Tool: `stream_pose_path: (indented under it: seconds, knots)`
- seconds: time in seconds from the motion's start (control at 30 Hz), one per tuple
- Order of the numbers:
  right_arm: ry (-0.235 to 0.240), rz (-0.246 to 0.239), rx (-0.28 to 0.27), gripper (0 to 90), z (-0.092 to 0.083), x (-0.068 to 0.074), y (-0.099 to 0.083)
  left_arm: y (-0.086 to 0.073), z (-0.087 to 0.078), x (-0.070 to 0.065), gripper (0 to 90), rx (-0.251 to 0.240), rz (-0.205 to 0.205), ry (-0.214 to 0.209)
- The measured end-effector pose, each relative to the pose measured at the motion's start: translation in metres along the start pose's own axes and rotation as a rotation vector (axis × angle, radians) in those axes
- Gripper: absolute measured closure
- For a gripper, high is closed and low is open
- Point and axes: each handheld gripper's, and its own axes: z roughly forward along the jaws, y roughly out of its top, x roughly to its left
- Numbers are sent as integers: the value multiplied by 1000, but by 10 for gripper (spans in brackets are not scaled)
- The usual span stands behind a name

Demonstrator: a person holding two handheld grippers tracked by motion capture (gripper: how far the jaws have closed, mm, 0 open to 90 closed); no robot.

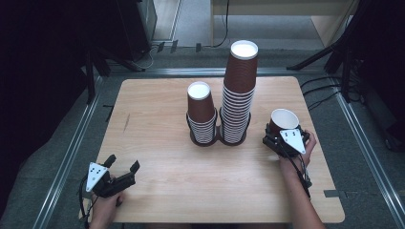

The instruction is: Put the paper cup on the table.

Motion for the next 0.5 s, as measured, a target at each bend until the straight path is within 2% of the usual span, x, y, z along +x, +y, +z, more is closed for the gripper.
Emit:
stream_pose_path:
  seconds: [0.33, 0.5]
  knots:
    - [12, -19, 39, 54, 1, 1, -1, 0, 0, 0, 25, 2, -2, 0]
    - [21, -5, 70, 57, 1, 0, 0, 0, 0, 0, 25, 2, -4, 0]
